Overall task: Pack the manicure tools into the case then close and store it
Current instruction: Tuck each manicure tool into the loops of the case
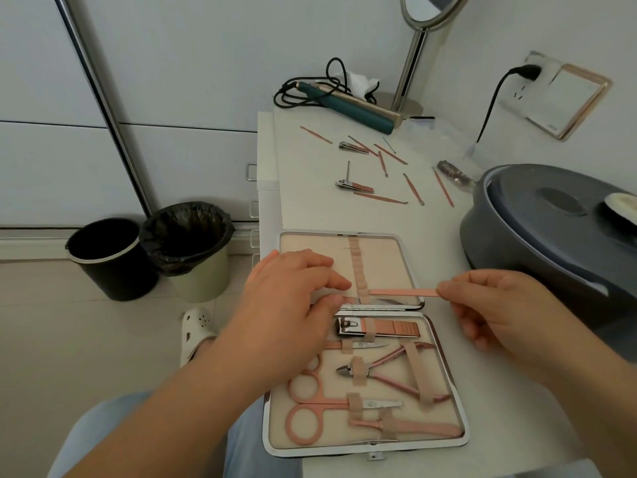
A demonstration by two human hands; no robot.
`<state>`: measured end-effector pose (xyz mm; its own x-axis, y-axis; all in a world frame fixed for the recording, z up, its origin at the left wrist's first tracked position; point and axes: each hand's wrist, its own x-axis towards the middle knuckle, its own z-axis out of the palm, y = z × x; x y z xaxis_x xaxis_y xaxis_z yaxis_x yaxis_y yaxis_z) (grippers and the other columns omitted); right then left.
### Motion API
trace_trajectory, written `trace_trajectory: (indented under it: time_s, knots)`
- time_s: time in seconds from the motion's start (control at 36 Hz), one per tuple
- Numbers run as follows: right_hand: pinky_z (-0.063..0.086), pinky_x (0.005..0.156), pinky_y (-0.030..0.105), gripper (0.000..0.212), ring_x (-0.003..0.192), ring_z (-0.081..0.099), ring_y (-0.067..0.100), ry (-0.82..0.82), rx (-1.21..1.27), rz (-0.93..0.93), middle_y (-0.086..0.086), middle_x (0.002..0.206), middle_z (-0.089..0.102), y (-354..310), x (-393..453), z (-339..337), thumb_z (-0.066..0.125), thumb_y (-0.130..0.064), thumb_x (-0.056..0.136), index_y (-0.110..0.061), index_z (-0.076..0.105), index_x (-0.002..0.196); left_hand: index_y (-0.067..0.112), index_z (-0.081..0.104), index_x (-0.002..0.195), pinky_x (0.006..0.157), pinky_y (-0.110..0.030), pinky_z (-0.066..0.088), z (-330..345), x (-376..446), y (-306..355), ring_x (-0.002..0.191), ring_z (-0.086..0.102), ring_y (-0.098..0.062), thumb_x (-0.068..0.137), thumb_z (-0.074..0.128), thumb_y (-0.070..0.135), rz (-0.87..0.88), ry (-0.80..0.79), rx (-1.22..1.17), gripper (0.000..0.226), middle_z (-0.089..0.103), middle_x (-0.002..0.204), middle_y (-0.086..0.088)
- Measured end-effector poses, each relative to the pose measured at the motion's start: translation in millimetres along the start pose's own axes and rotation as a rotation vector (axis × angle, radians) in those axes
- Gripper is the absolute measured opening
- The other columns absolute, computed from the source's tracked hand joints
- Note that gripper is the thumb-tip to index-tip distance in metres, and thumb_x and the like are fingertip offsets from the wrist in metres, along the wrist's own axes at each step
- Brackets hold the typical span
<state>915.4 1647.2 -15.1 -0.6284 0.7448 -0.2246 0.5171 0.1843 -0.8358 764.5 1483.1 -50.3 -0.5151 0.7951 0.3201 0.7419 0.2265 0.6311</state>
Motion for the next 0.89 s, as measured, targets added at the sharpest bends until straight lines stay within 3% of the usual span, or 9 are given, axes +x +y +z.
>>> trace_trajectory:
  time_s: [0.22, 0.31, 0.36, 0.44, 0.56, 0.69, 0.89]
  knots:
    - [0.039, 0.037, 0.019, 0.023, 0.035, 0.045, 0.010, -0.011, -0.097, 0.014, 0.001, 0.038, 0.052, -1, 9, 5, 0.064, -0.023, 0.082, -0.005, 0.063, 0.068, 0.035, 0.065, 0.103, 0.108, -0.025, 0.012, 0, 0, 1, 0.107, 0.031, 0.009, 0.085, 0.053, 0.029, 0.006, 0.004, 0.014, 0.022, 0.054, 0.119, 0.017]
    - [0.038, 0.038, 0.019, 0.012, 0.036, 0.047, 0.006, 0.054, -0.190, -0.031, -0.002, 0.044, 0.055, -1, 9, 9, 0.066, -0.031, 0.081, -0.020, 0.061, 0.079, 0.036, 0.064, 0.106, 0.109, -0.036, 0.019, -2, -1, 2, 0.114, 0.034, 0.003, 0.086, 0.052, 0.035, 0.014, -0.015, 0.017, 0.023, 0.054, 0.120, 0.014]
    - [0.037, 0.045, 0.021, 0.012, 0.047, 0.050, 0.007, 0.112, -0.315, -0.103, -0.004, 0.055, 0.055, 1, 7, 11, 0.064, -0.038, 0.080, -0.029, 0.057, 0.084, 0.036, 0.062, 0.109, 0.110, -0.040, 0.018, -3, -2, 1, 0.113, 0.033, 0.002, 0.086, 0.053, 0.036, 0.026, -0.035, 0.013, 0.025, 0.052, 0.122, 0.014]
    - [0.033, 0.052, 0.020, 0.007, 0.061, 0.048, 0.007, 0.189, -0.456, -0.248, -0.006, 0.068, 0.049, 0, 3, 14, 0.060, -0.039, 0.082, -0.035, 0.057, 0.077, 0.038, 0.056, 0.117, 0.112, -0.030, 0.007, -5, -4, -1, 0.105, 0.024, 0.014, 0.086, 0.051, 0.037, 0.046, -0.069, 0.003, 0.031, 0.048, 0.125, 0.016]
    - [0.030, 0.062, 0.010, 0.013, 0.080, 0.045, -0.001, 0.167, -0.544, -0.368, -0.017, 0.088, 0.045, -2, 3, 19, 0.061, -0.036, 0.083, -0.040, 0.057, 0.071, 0.041, 0.054, 0.118, 0.111, -0.026, 0.003, -7, -4, -2, 0.119, 0.025, 0.008, 0.086, 0.048, 0.038, 0.059, -0.093, 0.011, 0.032, 0.046, 0.130, 0.014]
    - [0.033, 0.062, 0.011, 0.020, 0.081, 0.048, 0.000, 0.068, -0.604, -0.413, -0.017, 0.088, 0.048, -10, 8, 18, 0.063, -0.034, 0.082, -0.044, 0.055, 0.067, 0.043, 0.054, 0.117, 0.114, -0.036, 0.007, -8, -4, -3, 0.121, 0.025, 0.005, 0.087, 0.044, 0.040, 0.068, -0.118, 0.037, 0.032, 0.043, 0.132, 0.015]
    - [0.034, 0.063, 0.015, 0.011, 0.080, 0.048, 0.001, -0.055, -0.661, -0.389, -0.017, 0.089, 0.048, -17, 15, 16, 0.061, -0.036, 0.082, -0.038, 0.060, 0.072, 0.043, 0.053, 0.119, 0.105, -0.018, -0.003, -6, -4, -5, 0.119, 0.019, 0.007, 0.087, 0.042, 0.042, 0.089, -0.094, 0.026, 0.034, 0.043, 0.133, 0.015]
